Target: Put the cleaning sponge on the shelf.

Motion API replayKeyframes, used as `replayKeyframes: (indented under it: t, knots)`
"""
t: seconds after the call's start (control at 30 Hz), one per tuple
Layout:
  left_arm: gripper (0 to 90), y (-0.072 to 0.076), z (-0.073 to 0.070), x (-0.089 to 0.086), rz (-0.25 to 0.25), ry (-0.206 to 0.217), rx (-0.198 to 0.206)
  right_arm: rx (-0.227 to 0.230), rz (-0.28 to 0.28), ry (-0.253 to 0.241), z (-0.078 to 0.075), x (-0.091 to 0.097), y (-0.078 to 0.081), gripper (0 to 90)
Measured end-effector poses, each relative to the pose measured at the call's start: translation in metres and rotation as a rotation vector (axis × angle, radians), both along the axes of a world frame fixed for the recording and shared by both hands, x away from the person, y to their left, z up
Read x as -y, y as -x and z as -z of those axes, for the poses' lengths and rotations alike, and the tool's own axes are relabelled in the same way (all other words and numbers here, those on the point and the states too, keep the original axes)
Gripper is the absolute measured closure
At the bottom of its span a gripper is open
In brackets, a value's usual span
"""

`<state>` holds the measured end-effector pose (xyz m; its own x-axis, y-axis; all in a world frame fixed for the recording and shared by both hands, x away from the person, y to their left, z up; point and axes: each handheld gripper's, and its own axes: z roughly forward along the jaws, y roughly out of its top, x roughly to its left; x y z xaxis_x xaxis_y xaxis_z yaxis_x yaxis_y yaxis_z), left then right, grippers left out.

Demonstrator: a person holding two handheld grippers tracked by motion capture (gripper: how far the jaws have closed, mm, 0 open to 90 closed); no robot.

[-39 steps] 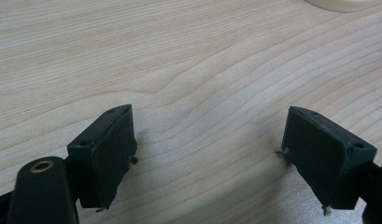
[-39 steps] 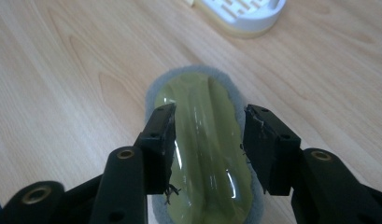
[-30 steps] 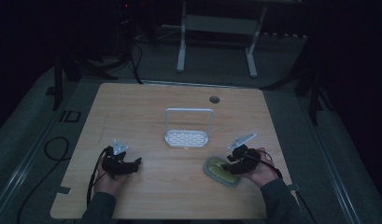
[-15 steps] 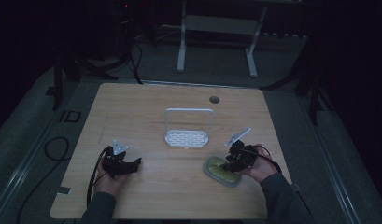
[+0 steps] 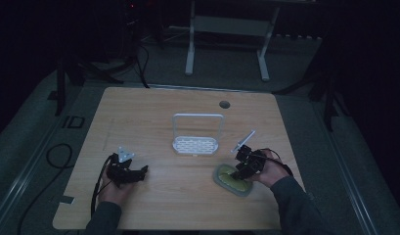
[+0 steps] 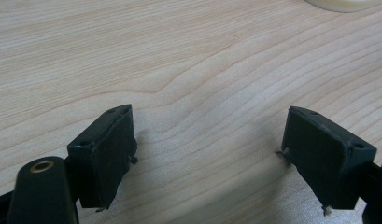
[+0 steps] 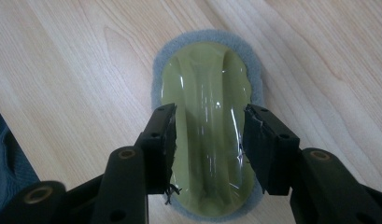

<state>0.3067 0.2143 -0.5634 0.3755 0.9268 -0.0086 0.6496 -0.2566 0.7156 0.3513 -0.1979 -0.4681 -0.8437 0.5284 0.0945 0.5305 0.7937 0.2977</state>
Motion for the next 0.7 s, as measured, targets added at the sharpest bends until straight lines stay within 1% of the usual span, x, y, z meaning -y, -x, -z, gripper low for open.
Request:
replayKeyframes:
  t: [0.03, 0.27, 0.43, 0.53, 0.63, 0.67, 0.7]
  knots:
    - [17.6, 0.0, 0.0, 0.0, 0.0, 0.0, 0.0, -0.016, -0.002, 0.004, 0.0, -0.001, -0.001, 54.2]
    - [17.6, 0.0, 0.0, 0.0, 0.0, 0.0, 0.0, -0.055, -0.011, 0.042, 0.001, -0.004, -0.005, 54.1]
    - [17.6, 0.0, 0.0, 0.0, 0.0, 0.0, 0.0, -0.066, -0.021, 0.057, 0.001, -0.006, -0.007, 55.0]
    - [17.6, 0.0, 0.0, 0.0, 0.0, 0.0, 0.0, -0.074, -0.03, 0.086, 0.0, -0.01, -0.008, 55.0]
    - [17.6, 0.0, 0.0, 0.0, 0.0, 0.0, 0.0, -0.075, -0.034, 0.09, 0.0, -0.011, -0.008, 55.0]
    - [17.6, 0.0, 0.0, 0.0, 0.0, 0.0, 0.0, -0.072, -0.041, 0.098, -0.001, -0.011, -0.009, 54.9]
    - [17.6, 0.0, 0.0, 0.0, 0.0, 0.0, 0.0, -0.07, -0.062, 0.123, -0.001, -0.014, -0.009, 55.3]
